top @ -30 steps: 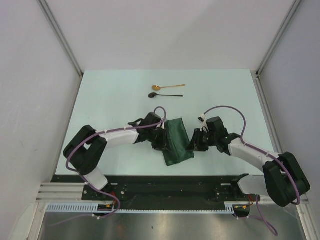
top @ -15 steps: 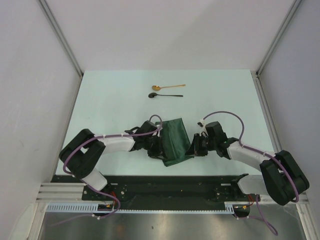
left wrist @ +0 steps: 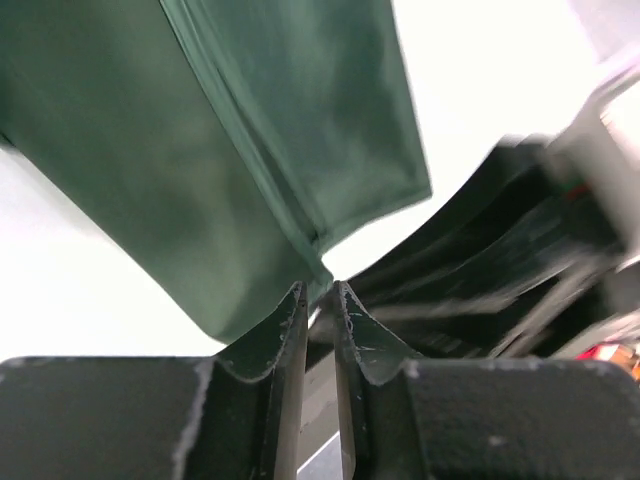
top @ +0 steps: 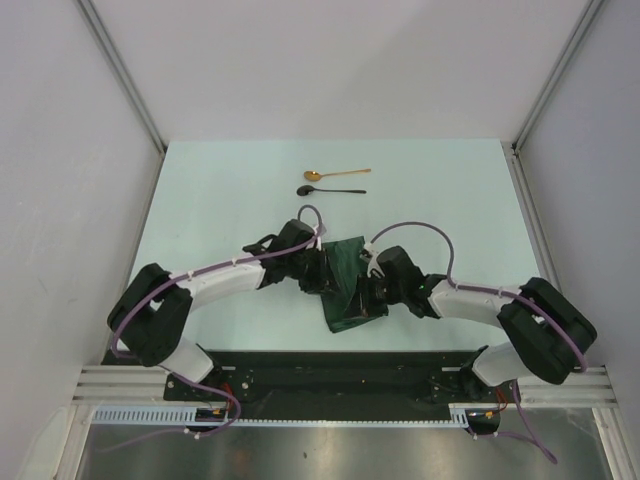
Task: Fold the napkin into a case and place the utensils inside
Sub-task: Fold the lower triangle-folded napkin at the center of the board.
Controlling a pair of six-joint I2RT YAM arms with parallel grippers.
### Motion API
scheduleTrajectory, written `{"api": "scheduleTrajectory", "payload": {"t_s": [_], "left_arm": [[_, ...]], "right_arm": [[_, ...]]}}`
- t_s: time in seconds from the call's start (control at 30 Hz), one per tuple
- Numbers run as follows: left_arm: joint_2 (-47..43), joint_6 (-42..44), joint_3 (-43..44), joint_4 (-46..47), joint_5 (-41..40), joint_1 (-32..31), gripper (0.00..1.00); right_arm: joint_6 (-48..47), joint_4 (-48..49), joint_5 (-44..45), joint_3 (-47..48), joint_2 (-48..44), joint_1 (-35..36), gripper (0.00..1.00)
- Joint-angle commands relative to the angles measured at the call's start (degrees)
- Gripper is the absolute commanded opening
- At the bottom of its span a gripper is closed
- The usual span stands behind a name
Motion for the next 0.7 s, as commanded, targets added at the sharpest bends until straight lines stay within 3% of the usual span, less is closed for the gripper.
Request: {"api": "scheduleTrajectory", "payload": {"t_s": [0.0,0.33,0.53,0.67], "left_arm": [[2.2,1.5,3.0,1.1,-0.9,3.7,0.20],[14.3,2.4,5.4,3.6,-1.2,6.6,0.17],[15.4,3.5,5.4,3.1,-1.9,8.0,0.17],[12.4,4.7,7.5,0.5,-2.4,8.1,0.19]], "right_arm": [[3.8,7.3,0.4,3.1,4.3,3.6,0.18],[5.5,14.2,-0.4,3.3,13.5,7.1,0.16],[5.1,15.5,-0.8,1.7,15.4,7.3,0.16],[4.1,11.8,-0.2,4.7,10.9,7.2,0.23]]}}
